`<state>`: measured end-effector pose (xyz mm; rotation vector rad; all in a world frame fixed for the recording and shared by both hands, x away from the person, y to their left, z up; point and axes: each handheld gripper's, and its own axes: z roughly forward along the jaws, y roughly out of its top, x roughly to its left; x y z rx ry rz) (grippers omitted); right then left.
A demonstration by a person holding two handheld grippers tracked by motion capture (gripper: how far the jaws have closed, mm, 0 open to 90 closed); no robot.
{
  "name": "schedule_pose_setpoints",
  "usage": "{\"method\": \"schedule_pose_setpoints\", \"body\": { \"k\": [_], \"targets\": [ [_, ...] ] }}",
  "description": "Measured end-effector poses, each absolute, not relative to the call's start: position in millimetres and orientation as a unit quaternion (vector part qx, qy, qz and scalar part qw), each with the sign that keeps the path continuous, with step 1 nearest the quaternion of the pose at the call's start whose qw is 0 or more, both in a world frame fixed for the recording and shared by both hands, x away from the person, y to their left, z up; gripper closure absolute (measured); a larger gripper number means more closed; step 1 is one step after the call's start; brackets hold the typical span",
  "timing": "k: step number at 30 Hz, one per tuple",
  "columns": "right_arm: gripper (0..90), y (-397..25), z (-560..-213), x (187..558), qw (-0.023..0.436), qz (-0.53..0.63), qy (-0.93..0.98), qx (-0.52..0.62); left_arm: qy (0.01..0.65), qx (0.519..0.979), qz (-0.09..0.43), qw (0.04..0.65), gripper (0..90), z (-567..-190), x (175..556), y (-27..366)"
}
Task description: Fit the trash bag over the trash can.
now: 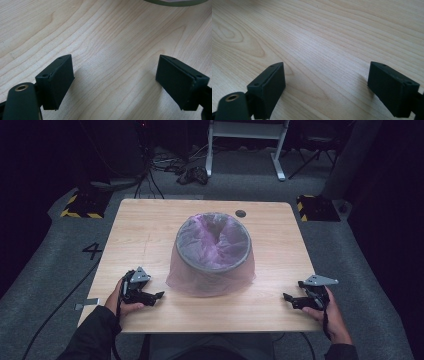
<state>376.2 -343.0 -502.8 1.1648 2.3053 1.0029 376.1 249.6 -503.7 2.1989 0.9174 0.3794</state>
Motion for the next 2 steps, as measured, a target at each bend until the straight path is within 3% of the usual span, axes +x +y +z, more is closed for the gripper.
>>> {"method": "schedule_pose_setpoints", "body": {
  "k": [2],
  "targets": [
    [14.4,-343.0,-502.8,376.2,0.184,0.356,0.818,0.413,0.356,0.851,0.145,0.357,14.7,-503.8,376.2,249.4]
  ]
}}
